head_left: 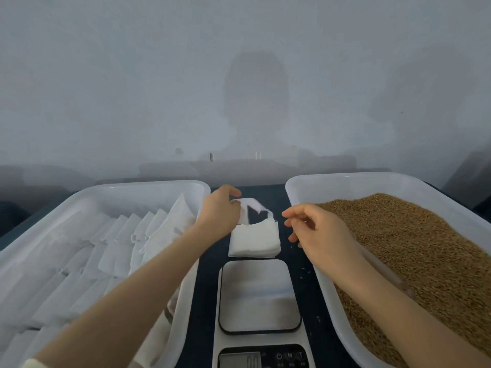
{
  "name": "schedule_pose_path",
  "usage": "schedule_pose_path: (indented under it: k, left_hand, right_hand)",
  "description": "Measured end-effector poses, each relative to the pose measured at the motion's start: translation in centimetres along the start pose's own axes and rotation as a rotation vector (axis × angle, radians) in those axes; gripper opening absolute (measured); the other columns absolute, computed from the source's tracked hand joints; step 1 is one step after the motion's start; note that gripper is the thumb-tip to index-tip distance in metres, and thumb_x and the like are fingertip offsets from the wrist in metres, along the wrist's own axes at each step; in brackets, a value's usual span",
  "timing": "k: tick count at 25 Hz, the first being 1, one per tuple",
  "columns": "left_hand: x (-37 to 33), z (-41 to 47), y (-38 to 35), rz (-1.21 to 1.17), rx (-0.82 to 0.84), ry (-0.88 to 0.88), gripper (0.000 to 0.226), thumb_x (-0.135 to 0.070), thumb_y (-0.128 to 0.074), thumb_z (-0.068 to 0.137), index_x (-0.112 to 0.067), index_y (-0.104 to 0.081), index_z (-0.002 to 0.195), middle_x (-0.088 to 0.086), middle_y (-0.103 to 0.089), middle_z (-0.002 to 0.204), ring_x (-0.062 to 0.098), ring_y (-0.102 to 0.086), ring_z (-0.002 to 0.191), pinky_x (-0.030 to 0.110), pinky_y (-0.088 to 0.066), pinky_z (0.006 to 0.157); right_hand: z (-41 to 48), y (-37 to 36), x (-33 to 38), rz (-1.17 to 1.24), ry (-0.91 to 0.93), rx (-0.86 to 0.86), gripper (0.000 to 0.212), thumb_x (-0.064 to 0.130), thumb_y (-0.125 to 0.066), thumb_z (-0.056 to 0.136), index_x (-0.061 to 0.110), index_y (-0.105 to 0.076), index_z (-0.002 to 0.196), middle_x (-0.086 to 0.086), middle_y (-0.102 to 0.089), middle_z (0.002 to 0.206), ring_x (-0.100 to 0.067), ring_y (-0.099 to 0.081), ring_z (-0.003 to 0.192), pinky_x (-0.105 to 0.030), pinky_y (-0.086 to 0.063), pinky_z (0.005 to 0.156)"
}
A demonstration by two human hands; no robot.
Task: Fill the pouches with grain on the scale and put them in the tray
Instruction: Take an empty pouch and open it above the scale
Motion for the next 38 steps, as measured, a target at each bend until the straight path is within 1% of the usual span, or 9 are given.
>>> schedule_pose_path:
  k: [5, 9, 13, 17, 20, 25, 28, 31, 38]
  left_hand:
    - [1.6, -6.8, -2.5, -0.575, 0.319, 0.236, 0.021, -0.017, -0.054, 0.096, -0.006, -0.063, 0.111, 0.012, -0.073, 0.098, 0.026, -0.073, 0.079, 0.035, -0.06, 0.066]
    - [1.5, -8.2, -3.1, -0.419, 0.327, 0.131, 0.018, -0.026, -0.058, 0.094, -0.015, -0.067, 0.106, 0.004, -0.072, 0.099, 0.017, -0.07, 0.088, 0.034, -0.06, 0.075]
    - [0.7, -8.4, -3.3, -0.379, 0.34, 0.034, 0.017, -0.022, -0.058, 0.094, -0.016, -0.067, 0.108, 0.003, -0.072, 0.1, 0.016, -0.069, 0.09, 0.033, -0.058, 0.083]
    - [0.5, -8.7, -3.6, -0.37, 0.425, -0.009, 0.02, -0.02, -0.06, 0.094, -0.014, -0.068, 0.111, 0.003, -0.073, 0.105, 0.02, -0.068, 0.098, 0.038, -0.053, 0.093]
    - [-0.2, -9.1, -3.7, -0.429, 0.481, -0.042, 0.022, -0.032, -0.057, 0.095, -0.019, -0.068, 0.109, 0.001, -0.073, 0.104, 0.015, -0.069, 0.097, 0.031, -0.057, 0.086]
    - [0.1, -7.7, -2.0, -0.486, 0.33, -0.043, 0.021, -0.027, -0.06, 0.094, -0.012, -0.072, 0.103, 0.003, -0.074, 0.092, 0.017, -0.071, 0.087, 0.029, -0.059, 0.077]
    - [0.7, -8.6, -3.7, -0.452, 0.545, 0.028, 0.024, -0.03, -0.065, 0.09, -0.013, -0.069, 0.105, 0.002, -0.075, 0.097, 0.018, -0.072, 0.089, 0.028, -0.058, 0.078]
    - [0.9, -9.6, -4.9, -0.384, 0.687, 0.033, 0.018, -0.027, -0.065, 0.09, -0.013, -0.069, 0.1, 0.001, -0.075, 0.099, 0.017, -0.071, 0.093, 0.028, -0.057, 0.081]
    - [1.6, -8.1, -2.9, -0.552, 0.519, 0.113, 0.021, -0.027, -0.063, 0.092, -0.008, -0.07, 0.099, 0.004, -0.076, 0.092, 0.014, -0.072, 0.088, 0.021, -0.057, 0.069]
  right_hand:
    - [-0.7, -3.4, 0.0, 0.009, 0.015, 0.233, 0.045, 0.042, -0.061, 0.087, 0.046, -0.038, 0.126, 0.031, -0.048, 0.106, 0.008, -0.057, 0.088, -0.014, -0.047, 0.069]
    - [-0.7, -3.8, 0.0, 0.005, 0.025, 0.228, 0.058, 0.04, -0.064, 0.085, 0.043, -0.035, 0.135, 0.027, -0.048, 0.116, 0.008, -0.06, 0.089, -0.018, -0.051, 0.072]
    - [-0.2, -2.5, -0.8, 0.033, -0.039, 0.126, 0.045, 0.024, -0.06, 0.091, 0.029, -0.045, 0.133, 0.018, -0.055, 0.108, -0.008, -0.062, 0.093, -0.041, -0.053, 0.086]
    - [-0.1, -1.7, -0.4, 0.115, -0.029, 0.091, 0.032, 0.014, -0.06, 0.091, 0.025, -0.057, 0.122, 0.008, -0.069, 0.088, -0.003, -0.064, 0.074, -0.022, -0.052, 0.071]
    - [-0.5, -1.7, 0.3, 0.134, -0.001, 0.113, 0.032, 0.013, -0.061, 0.09, 0.028, -0.056, 0.118, 0.009, -0.07, 0.081, 0.003, -0.063, 0.071, -0.009, -0.046, 0.059]
    - [-0.8, -1.9, 1.1, 0.11, 0.032, 0.13, 0.029, 0.016, -0.061, 0.09, 0.034, -0.057, 0.113, 0.002, -0.069, 0.075, -0.01, -0.063, 0.072, -0.018, -0.046, 0.057]
    - [-0.6, -0.5, 0.5, 0.177, 0.002, 0.016, 0.026, 0.017, -0.06, 0.091, 0.029, -0.061, 0.114, 0.003, -0.069, 0.092, -0.004, -0.064, 0.081, -0.013, -0.048, 0.062]
    - [-0.4, 0.8, -0.1, 0.224, -0.036, -0.083, 0.026, 0.015, -0.058, 0.092, 0.03, -0.06, 0.113, 0.0, -0.067, 0.098, -0.014, -0.064, 0.087, -0.029, -0.051, 0.072]
    - [-0.2, 1.2, -1.5, 0.308, -0.133, -0.133, 0.019, 0.016, -0.056, 0.092, 0.021, -0.063, 0.11, 0.001, -0.069, 0.096, -0.015, -0.066, 0.086, -0.043, -0.056, 0.082]
Point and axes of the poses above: each hand's wrist, its own z-axis towards the middle knuckle, its own y-axis out of the back of the hand, x = y × z, the point moved 10 cm from there along z, towards the middle knuckle
